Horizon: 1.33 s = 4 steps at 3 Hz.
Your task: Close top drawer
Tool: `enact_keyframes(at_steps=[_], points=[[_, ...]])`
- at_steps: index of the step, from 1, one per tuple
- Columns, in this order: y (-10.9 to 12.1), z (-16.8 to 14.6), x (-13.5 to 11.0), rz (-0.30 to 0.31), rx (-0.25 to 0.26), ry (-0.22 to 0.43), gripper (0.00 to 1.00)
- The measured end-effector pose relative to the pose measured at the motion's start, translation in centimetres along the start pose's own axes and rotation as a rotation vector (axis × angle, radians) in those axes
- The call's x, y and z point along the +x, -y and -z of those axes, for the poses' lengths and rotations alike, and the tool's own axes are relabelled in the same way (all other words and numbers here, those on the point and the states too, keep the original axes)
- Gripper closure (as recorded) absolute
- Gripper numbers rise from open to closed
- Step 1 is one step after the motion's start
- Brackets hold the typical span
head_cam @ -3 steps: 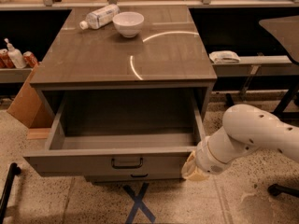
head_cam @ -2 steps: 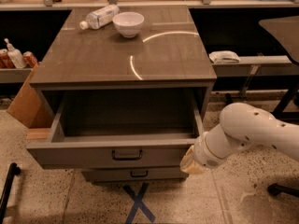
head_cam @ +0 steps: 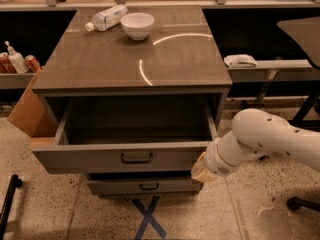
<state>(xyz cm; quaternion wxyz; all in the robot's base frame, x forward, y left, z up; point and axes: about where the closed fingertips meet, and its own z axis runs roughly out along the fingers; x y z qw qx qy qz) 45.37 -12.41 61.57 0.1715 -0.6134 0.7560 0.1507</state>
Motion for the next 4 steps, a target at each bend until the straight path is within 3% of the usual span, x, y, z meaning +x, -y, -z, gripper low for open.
enact_keyframes(at_steps=[4], points=[[11.7,-0.8,-0.7,-0.037,0.153,0.042,1.0]])
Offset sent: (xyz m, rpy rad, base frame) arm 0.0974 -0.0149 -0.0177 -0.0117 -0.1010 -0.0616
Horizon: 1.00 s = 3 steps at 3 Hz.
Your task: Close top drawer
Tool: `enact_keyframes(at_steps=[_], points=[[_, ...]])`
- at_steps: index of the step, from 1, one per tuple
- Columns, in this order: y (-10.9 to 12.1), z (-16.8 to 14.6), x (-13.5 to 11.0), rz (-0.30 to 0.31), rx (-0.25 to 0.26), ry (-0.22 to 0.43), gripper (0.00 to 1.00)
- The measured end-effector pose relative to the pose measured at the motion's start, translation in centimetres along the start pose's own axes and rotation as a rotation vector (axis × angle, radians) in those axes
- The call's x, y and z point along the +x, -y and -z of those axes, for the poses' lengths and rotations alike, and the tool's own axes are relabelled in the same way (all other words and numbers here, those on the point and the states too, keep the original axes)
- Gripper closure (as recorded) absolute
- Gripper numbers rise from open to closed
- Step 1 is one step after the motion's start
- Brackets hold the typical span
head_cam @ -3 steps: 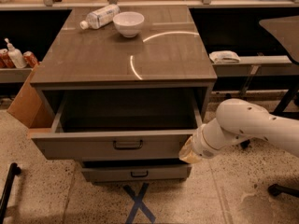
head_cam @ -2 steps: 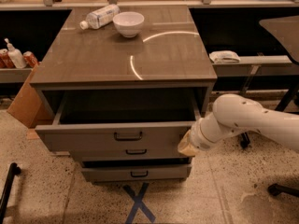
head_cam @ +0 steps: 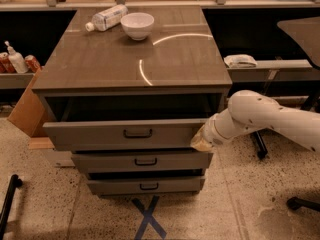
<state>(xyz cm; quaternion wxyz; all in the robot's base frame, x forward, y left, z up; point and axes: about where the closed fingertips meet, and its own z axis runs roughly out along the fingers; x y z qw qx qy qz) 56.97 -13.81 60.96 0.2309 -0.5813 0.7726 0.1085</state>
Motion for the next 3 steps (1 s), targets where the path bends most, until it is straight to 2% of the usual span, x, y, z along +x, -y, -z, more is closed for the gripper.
enact_keyframes(at_steps=[2,3], points=[[3.9,0.6,-1.0,-0.036,0.075,0.034,1.0],[4.5,0.8,-1.1,-0.041,0.086,0.043,1.0]])
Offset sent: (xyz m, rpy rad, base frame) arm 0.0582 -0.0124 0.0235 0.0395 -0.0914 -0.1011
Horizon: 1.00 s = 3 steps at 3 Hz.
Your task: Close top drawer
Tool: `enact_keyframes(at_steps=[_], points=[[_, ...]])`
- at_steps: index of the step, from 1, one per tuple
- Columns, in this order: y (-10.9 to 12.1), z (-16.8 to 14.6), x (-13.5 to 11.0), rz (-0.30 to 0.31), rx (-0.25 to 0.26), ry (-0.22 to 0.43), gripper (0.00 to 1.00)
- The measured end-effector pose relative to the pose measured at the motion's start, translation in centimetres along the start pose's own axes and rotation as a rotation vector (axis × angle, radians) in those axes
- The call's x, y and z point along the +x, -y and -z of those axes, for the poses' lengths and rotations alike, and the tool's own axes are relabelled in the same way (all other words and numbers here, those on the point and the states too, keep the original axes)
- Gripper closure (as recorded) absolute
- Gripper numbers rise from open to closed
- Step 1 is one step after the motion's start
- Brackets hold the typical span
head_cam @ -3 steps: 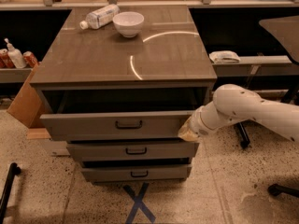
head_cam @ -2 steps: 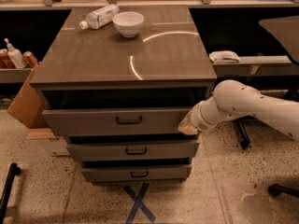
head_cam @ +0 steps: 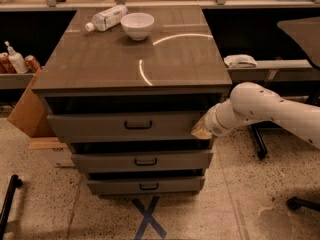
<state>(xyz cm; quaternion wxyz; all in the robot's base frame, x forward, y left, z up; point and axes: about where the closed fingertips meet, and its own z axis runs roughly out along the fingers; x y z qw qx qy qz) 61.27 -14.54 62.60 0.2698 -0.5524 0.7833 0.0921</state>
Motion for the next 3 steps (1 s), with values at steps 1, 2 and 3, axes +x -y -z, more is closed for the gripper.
enact_keyframes(at_steps=[1,2,3], points=[[-0.8,1.2,0.1,0.008,0.003,0.013,1.0],[-3.1,3.8,0.5,0.024,-0.02,0.06,1.0],[-4.7,6.0,0.7,0.053,-0.052,0.113,1.0]])
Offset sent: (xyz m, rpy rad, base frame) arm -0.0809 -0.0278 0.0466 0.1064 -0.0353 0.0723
